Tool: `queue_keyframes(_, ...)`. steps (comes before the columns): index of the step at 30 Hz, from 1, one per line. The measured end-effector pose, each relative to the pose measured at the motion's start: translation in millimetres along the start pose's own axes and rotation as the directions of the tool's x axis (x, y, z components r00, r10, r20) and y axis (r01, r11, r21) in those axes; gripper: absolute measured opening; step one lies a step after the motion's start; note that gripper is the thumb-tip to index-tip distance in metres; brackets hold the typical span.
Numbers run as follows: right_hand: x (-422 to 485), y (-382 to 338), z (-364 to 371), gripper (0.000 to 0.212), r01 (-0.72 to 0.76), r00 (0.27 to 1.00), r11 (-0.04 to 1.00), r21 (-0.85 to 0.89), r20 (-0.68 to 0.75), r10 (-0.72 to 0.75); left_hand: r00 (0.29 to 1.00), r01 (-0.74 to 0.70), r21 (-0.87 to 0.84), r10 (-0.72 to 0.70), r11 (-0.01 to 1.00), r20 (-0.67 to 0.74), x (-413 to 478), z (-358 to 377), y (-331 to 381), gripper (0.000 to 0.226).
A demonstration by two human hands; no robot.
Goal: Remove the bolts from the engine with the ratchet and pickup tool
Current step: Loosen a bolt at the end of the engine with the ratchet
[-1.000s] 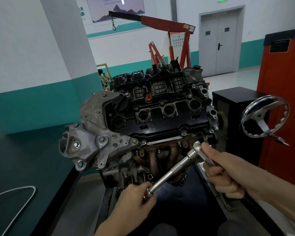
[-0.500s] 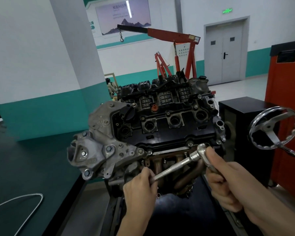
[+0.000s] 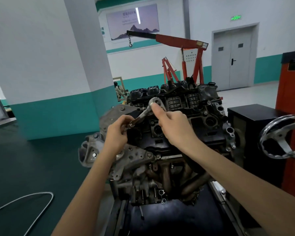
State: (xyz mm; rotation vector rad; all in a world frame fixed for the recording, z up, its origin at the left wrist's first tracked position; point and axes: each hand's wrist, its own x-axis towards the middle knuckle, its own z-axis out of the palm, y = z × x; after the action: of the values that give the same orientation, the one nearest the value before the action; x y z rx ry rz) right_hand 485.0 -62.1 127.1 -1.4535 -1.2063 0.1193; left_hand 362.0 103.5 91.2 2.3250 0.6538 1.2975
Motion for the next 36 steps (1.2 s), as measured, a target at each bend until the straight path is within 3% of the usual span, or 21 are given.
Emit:
queue_keyframes(6, 3.3, 11.6, 24.6, 0.063, 0.058, 0.998, 0.984, -0.171, 0.011, -0.057, 0.994, 0.094, -0.149, -0.084, 0.984, 0.071, 6.8, 9.4, -16.7, 0.061)
queue_keyframes(13, 9.2, 19.3, 21.0, 0.063, 0.059, 0.998, 0.975, -0.212, -0.016, -0.064, 0.987, 0.134, -0.231, -0.108, 0.964, 0.120, 9.6, 20.0, -26.8, 0.057)
queue_keyframes(18, 30.9, 7.5, 28.4, 0.064, 0.050, 0.995, 0.942, -0.331, 0.102, -0.017, 0.996, -0.006, -0.154, 0.020, 0.988, 0.088, 7.7, 18.0, -21.0, 0.039)
queue_keyframes(21, 48.7, -2.3, 43.2, 0.066, 0.107, 0.987, 0.882, -0.460, 0.156, -0.038, 0.998, -0.034, -0.240, 0.044, 0.970, 0.038, 13.6, 15.4, -7.9, 0.024)
queue_keyframes(24, 54.6, -4.9, 60.6, 0.061, 0.139, 0.975, 0.843, -0.520, 0.221, -0.024, 1.000, 0.016, -0.327, -0.024, 0.945, -0.020, 17.5, 16.7, -9.5, 0.055)
queue_keyframes(26, 54.8, -0.8, 67.6, 0.059, 0.127, 0.960, 0.869, -0.479, 0.281, 0.015, 1.000, 0.027, -0.359, -0.031, 0.933, -0.005, 13.0, 19.2, -15.8, 0.061)
queue_keyframes(29, 50.1, 6.2, 67.4, 0.052, 0.144, 0.932, 0.889, -0.435, 0.361, 0.025, 0.999, 0.029, -0.416, -0.042, 0.909, -0.023, 9.8, 25.8, -22.7, 0.039)
queue_keyframes(31, 39.5, 15.6, 63.4, 0.042, 0.203, 0.930, 0.829, -0.522, 0.368, 0.005, 0.994, 0.063, -0.464, -0.099, 0.883, -0.053, 9.9, 30.7, -28.0, 0.024)
queue_keyframes(32, 31.5, 21.4, 61.1, 0.037, 0.191, 0.927, 0.816, -0.546, 0.373, 0.033, 0.990, 0.072, -0.480, -0.122, 0.874, -0.073, 9.9, 32.4, -30.6, 0.025)
queue_keyframes(33, 22.3, 28.5, 58.9, 0.031, 0.108, 0.910, 0.875, -0.472, 0.402, 0.104, 0.989, 0.069, -0.481, -0.124, 0.874, -0.084, 9.4, 32.9, -32.3, 0.026)
queue_keyframes(34, 12.5, 34.7, 57.1, 0.026, -0.038, 0.856, 0.952, -0.303, 0.482, 0.188, 0.991, 0.057, -0.483, -0.109, 0.874, -0.080, 9.3, 32.5, -32.8, 0.028)
queue_keyframes(36, -0.5, 39.7, 52.5, 0.024, -0.355, 0.665, 0.933, -0.055, 0.686, 0.294, 0.994, 0.062, -0.493, -0.099, 0.868, -0.048, 8.6, 30.8, -32.1, 0.029)
